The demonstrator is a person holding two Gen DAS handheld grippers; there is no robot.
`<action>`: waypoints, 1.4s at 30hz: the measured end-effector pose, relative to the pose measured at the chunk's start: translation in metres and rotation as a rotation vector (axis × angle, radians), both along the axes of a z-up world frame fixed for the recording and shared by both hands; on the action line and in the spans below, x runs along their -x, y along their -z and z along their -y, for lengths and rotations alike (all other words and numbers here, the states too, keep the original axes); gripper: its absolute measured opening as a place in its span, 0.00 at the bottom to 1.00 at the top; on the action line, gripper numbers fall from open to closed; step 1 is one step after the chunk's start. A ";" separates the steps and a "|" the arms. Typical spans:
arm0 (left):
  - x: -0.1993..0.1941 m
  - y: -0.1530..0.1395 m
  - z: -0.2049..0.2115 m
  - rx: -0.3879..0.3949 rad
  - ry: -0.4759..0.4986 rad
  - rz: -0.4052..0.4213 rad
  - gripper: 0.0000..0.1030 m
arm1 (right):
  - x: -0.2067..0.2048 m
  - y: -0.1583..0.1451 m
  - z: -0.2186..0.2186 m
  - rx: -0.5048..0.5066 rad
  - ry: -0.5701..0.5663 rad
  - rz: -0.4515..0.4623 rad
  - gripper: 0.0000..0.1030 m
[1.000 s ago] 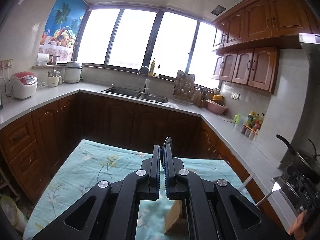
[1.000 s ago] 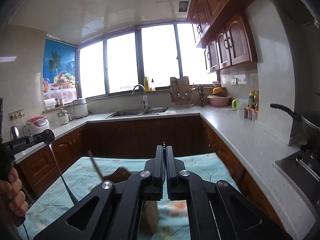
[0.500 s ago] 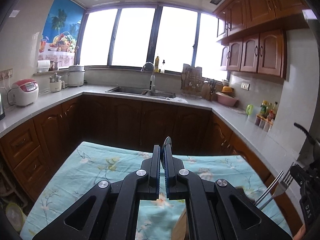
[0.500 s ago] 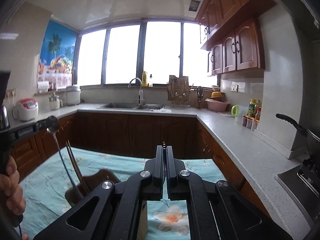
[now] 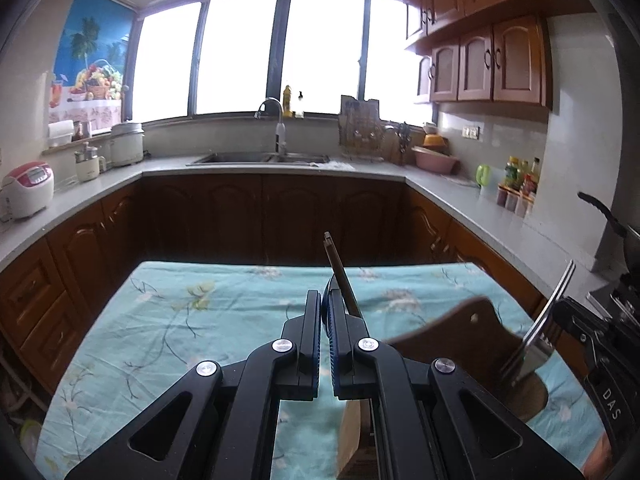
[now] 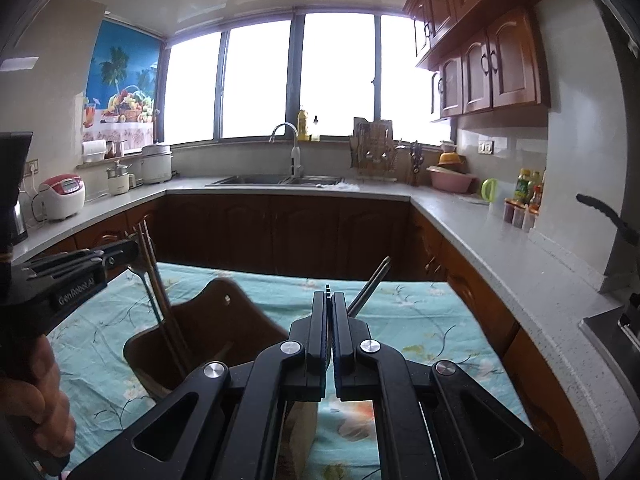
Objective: Organize utensils
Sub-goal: 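Lower the chopsticks into the holder and open both tools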
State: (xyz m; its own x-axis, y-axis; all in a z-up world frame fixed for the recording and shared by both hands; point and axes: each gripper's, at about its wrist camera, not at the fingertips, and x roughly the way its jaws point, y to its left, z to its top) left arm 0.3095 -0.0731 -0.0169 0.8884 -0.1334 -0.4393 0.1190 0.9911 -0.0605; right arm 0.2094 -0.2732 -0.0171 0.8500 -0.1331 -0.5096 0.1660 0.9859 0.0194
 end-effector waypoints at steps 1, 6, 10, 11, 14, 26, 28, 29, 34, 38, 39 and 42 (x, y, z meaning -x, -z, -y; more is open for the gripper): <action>0.001 -0.002 -0.002 -0.004 0.004 0.004 0.02 | 0.000 0.002 0.000 -0.003 -0.006 -0.005 0.02; 0.001 -0.007 -0.011 0.000 0.030 -0.008 0.02 | -0.001 0.009 -0.002 -0.027 -0.035 -0.033 0.02; -0.002 -0.008 -0.016 0.007 0.036 -0.020 0.03 | -0.001 0.012 -0.001 -0.051 -0.038 -0.041 0.02; -0.003 -0.009 -0.018 0.013 0.040 -0.024 0.03 | -0.001 0.011 -0.001 -0.053 -0.039 -0.045 0.02; -0.005 -0.011 -0.019 0.019 0.040 -0.028 0.03 | -0.003 0.012 0.001 -0.069 -0.042 -0.052 0.02; -0.004 -0.008 -0.018 0.029 0.041 -0.036 0.18 | -0.001 0.012 0.005 -0.122 -0.054 -0.056 0.04; -0.003 -0.008 -0.017 0.028 0.039 -0.032 0.18 | -0.001 0.012 0.006 -0.126 -0.055 -0.057 0.05; -0.002 -0.007 -0.017 0.027 0.039 -0.032 0.18 | -0.001 0.012 0.006 -0.130 -0.056 -0.058 0.05; 0.000 -0.007 -0.015 0.032 0.034 -0.035 0.25 | 0.001 0.012 0.008 -0.148 -0.056 -0.053 0.07; 0.004 -0.009 -0.018 0.038 0.027 -0.029 0.36 | 0.003 0.011 0.010 -0.164 -0.057 -0.048 0.13; 0.005 -0.010 -0.018 0.040 0.027 -0.028 0.38 | 0.004 0.010 0.010 -0.167 -0.055 -0.046 0.14; 0.010 -0.012 -0.020 0.046 0.024 -0.025 0.47 | 0.008 0.006 0.012 -0.184 -0.056 -0.031 0.24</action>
State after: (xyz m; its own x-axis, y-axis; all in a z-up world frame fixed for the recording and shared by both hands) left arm 0.2998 -0.0534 -0.0052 0.8735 -0.1753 -0.4541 0.1409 0.9840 -0.1090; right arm 0.2017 -0.2856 -0.0234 0.8369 0.0122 -0.5473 0.1139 0.9740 0.1959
